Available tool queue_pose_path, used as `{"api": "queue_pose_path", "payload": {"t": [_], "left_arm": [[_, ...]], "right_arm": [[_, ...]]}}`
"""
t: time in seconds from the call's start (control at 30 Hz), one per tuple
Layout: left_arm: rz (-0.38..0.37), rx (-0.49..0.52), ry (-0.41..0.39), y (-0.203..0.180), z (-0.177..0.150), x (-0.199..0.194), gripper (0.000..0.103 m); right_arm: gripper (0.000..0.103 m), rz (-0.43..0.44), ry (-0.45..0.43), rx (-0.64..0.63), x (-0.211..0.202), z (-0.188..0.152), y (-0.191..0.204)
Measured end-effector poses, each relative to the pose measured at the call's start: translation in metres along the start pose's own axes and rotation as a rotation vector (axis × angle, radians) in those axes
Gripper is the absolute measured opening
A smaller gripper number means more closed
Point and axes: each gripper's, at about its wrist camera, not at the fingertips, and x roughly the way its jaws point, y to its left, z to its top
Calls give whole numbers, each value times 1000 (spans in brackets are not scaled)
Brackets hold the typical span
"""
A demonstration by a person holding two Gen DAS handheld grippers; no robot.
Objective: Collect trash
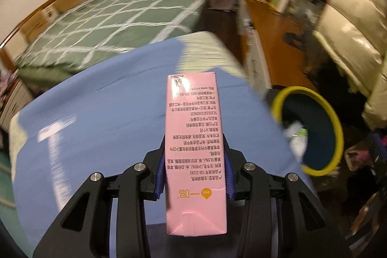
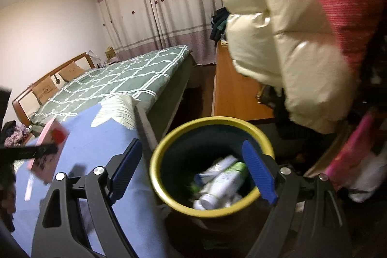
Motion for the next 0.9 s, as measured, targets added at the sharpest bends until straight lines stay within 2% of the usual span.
{"api": "queue_pose_path", "payload": {"t": [0.33, 0.43, 0.53, 0.67, 0.73, 0.8, 0.83, 0.9], "left_arm": [[-135, 194, 30, -164, 29, 37, 38], [-170, 227, 46, -202, 33, 54, 40], [-178, 229, 37, -229, 37, 68, 89], [-201, 170, -43, -208, 28, 38, 89], [-200, 125, -140, -177, 15, -2, 89], [-176, 93, -231, -142, -2, -44, 94], [-158, 68, -285, -120, -15, -70, 98], [-115, 11, -380, -81, -45, -114, 98]], "right_arm": [[80, -67, 21, 11, -16, -9, -48], [80, -84, 20, 17, -22, -9, -59], [82, -98, 15, 28, -32, -8, -67], [83, -84, 12, 25, -42, -9, -65], [83, -56, 14, 16, -45, -8, -58], [83, -18, 3, -12, -52, -7, -42], [84, 7, 0, -31, -56, -6, -32], [84, 54, -1, -65, -64, -3, -13]]}}
